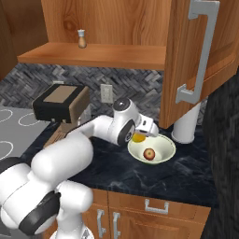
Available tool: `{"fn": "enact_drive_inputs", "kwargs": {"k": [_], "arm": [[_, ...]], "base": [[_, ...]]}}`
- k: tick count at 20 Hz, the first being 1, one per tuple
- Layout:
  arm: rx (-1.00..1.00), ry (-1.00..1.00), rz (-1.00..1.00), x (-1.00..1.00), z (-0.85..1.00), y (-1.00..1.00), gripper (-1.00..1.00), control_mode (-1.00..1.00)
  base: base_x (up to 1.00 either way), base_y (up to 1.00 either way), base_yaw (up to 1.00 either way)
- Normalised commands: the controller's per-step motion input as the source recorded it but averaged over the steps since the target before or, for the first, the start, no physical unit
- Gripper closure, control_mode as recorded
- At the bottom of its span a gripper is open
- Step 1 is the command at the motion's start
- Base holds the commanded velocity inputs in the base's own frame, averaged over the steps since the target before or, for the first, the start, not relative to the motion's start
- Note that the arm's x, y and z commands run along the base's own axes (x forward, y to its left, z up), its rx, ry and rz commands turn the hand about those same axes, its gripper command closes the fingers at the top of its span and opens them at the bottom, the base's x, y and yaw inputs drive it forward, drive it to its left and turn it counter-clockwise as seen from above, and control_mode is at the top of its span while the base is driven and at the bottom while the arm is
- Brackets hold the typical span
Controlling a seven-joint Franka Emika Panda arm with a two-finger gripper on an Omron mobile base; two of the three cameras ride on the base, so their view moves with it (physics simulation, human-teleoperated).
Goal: Open the cabinet. Pick the apple and mango from the cabinet and place them into the bowl. Then close the cabinet.
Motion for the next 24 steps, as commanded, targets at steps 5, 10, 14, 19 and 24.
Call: {"fn": "enact_drive_inputs", "kwargs": {"k": [5,10,14,19,24], "arm": [[0.03,0.02,0.0,0.06,-0.08,-0.1,1.0,-1.0],[0.02,0.0,0.0,0.0,-0.11,-0.16,1.0,-1.0],[0.01,0.0,0.0,0.0,-0.13,-0.11,1.0,-1.0],[0.0,0.0,0.0,0.01,-0.18,-0.03,1.0,-1.0],[0.0,0.0,0.0,0.0,-0.14,-0.07,1.0,-1.0]], "base": [[0.0,0.0,0.0],[0.0,0.0,0.0],[0.0,0.0,0.0],[0.0,0.0,0.0],[0.0,0.0,0.0]]}}
